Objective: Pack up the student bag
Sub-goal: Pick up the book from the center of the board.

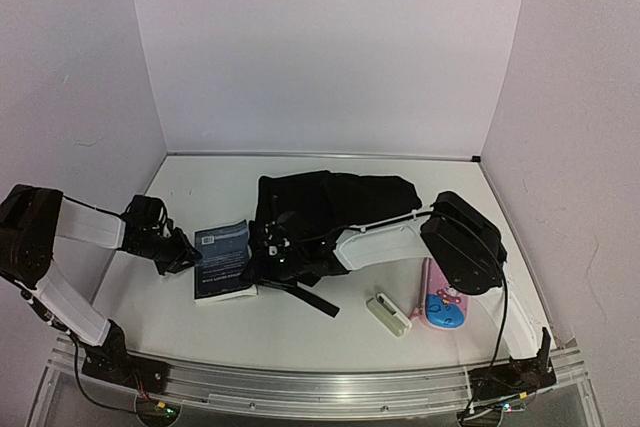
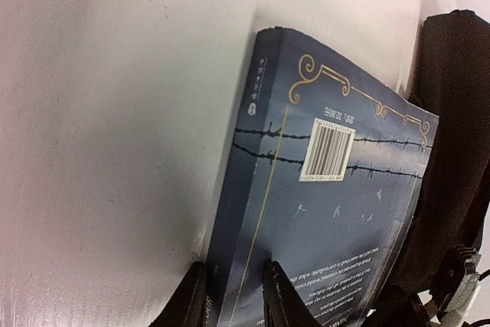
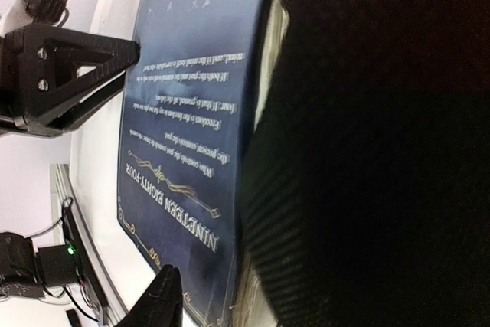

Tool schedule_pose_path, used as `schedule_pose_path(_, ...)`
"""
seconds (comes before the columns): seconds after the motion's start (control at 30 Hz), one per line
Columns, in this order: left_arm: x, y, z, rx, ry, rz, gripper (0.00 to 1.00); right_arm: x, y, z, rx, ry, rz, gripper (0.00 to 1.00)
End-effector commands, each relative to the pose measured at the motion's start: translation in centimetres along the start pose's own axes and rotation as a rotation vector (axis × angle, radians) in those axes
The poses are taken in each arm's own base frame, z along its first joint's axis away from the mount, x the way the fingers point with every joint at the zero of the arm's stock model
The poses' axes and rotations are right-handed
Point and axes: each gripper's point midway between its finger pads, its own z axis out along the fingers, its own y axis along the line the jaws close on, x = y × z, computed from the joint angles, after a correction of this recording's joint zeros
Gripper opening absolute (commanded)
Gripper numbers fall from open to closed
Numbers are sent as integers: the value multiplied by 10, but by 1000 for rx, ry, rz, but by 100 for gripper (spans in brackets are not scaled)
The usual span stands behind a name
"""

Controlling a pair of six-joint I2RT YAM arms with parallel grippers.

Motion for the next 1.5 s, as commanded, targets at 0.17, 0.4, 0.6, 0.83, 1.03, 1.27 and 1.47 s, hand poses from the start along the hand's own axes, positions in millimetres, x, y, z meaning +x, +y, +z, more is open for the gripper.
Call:
schedule_pose_path(0.17,26,-12,-2,68,85,-25,23,-29,22,19,-107,-97,9,34)
schedule_pose_path(0.4,28,-13,-6,78,77,-31,23,-39,49,11,-227,-128,8,28)
schedule_pose_path(0.6,29,-12,-6,78,78,-38,23,-45,73,-3,-342,-152,24,16)
schedule_pose_path(0.83,29,-15,-8,91,75,-39,23,-43,77,-1,-385,-145,32,24)
schedule_pose_path(1.03,25,-16,-15,87,42,-23,29,-46,86,-10,-411,-165,3,5)
schedule_pose_path(1.27,-3,-33,-64,41,-138,68,78,-65,135,-73,-472,-257,-130,0)
schedule_pose_path(1.47,-38,-57,-143,35,-346,141,98,-76,173,-136,-458,-310,-287,0)
